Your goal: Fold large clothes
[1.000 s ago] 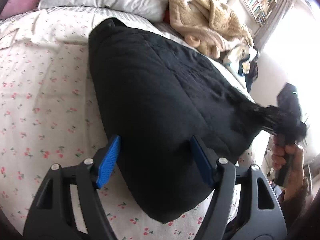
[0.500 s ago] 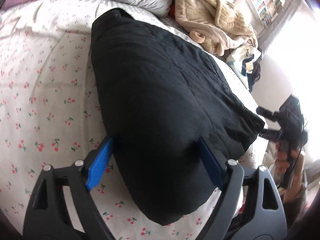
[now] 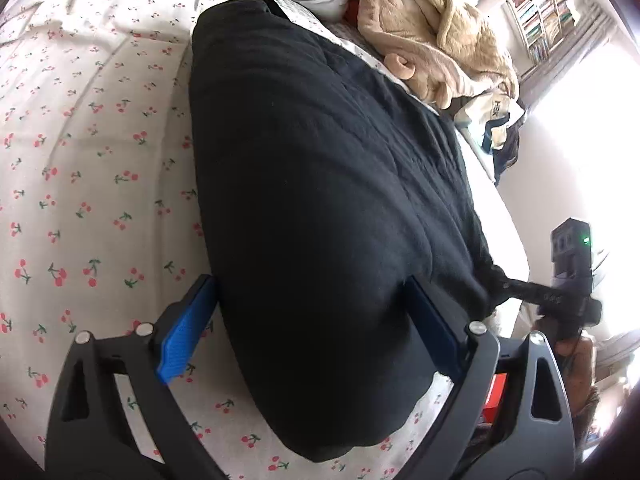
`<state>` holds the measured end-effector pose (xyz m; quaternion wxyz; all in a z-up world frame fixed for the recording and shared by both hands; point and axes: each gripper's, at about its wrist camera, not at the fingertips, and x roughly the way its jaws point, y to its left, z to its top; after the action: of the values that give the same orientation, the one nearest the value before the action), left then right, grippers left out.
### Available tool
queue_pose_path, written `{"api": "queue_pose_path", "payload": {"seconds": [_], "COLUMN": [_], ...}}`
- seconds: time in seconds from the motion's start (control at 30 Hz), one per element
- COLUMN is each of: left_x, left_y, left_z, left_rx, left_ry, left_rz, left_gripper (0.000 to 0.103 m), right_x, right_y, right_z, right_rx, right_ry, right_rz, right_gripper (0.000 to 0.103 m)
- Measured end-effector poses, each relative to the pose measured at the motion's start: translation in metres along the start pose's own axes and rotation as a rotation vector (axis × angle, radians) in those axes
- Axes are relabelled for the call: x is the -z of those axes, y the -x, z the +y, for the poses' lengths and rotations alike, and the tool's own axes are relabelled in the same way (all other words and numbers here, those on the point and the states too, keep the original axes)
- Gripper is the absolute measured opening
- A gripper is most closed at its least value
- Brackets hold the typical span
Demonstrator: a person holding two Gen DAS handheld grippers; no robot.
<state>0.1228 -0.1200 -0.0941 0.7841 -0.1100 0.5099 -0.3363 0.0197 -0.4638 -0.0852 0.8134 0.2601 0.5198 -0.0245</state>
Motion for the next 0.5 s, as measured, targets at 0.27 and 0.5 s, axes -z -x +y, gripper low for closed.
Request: {"api": "queue_pose_path", "payload": {"seconds": [0.27,0.5], "left_x": [-0.004,-0.007], "left_y": [0.006,0.003], "left_z": [-0.001,0.000], "left_rx": [-0.018,-0.014], "left_ry": [-0.030,-0.023], "left_rz": [-0.013,-0.008], "left_gripper": [0.093,0.093], "right_x": [-0.037,-0.049], "right_y": [0.054,-0.019], "right_z": [-0.014,-0.011], "right_rx": [-0.294,-0.220], "right_ry": [-0.088,-0.115], "right_rz": [-0.256,-0.100], "right_gripper": [0.057,0.029]}}
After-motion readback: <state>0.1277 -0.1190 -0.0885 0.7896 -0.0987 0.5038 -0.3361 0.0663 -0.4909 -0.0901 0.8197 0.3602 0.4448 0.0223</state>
